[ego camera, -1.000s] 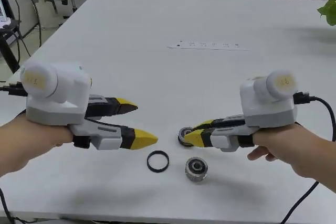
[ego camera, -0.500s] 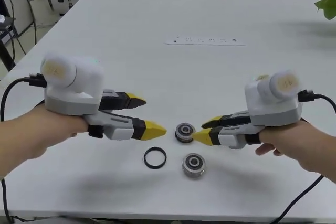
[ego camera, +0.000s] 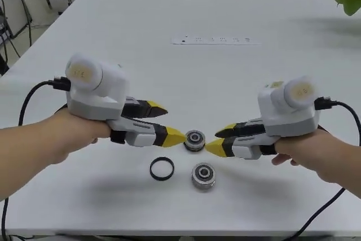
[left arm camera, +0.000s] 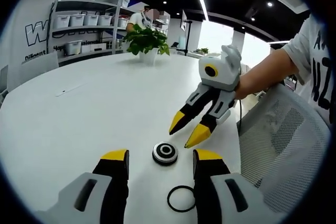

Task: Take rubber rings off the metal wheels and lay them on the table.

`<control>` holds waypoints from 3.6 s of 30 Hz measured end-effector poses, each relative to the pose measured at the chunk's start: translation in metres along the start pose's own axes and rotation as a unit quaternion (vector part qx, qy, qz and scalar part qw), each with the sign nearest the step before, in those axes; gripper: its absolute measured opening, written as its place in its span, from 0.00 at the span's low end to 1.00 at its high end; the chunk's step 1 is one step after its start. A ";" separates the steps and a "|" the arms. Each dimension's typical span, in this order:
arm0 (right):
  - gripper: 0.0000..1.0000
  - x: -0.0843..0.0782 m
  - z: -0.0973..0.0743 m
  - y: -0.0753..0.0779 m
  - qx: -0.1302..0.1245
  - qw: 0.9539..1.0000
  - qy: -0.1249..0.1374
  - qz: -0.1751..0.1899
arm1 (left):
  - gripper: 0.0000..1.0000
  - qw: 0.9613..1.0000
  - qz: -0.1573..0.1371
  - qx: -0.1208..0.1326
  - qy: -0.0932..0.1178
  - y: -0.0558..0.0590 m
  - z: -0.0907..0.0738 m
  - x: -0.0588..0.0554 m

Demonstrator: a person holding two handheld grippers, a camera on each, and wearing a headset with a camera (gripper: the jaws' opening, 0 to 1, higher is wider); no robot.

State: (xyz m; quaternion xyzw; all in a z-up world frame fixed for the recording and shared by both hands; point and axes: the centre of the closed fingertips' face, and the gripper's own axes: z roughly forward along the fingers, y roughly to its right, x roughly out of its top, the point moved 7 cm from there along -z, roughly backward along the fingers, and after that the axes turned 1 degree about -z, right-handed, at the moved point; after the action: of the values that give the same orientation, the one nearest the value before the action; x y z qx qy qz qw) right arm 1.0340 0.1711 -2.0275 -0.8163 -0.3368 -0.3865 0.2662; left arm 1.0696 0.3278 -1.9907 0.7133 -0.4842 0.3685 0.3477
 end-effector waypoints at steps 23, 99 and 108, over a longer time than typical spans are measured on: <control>0.25 -0.004 0.004 0.000 0.002 1.000 -0.001 0.006 | 0.25 0.998 0.018 -0.042 -0.033 0.012 0.035 -0.007; 0.00 -0.010 0.018 -0.003 -0.009 1.000 -0.004 -0.028 | 0.07 0.996 0.078 0.014 -0.042 0.012 0.043 -0.015; 0.00 -0.011 0.018 0.002 -0.010 0.999 0.009 0.048 | 0.07 0.996 0.077 0.017 -0.040 0.011 0.043 -0.016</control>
State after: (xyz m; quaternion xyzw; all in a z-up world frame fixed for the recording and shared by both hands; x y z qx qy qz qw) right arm 1.0379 0.1785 -2.0466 -0.8309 -0.2906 -0.3838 0.2790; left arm 1.0628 0.2944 -2.0238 0.6941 -0.5448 0.3735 0.2862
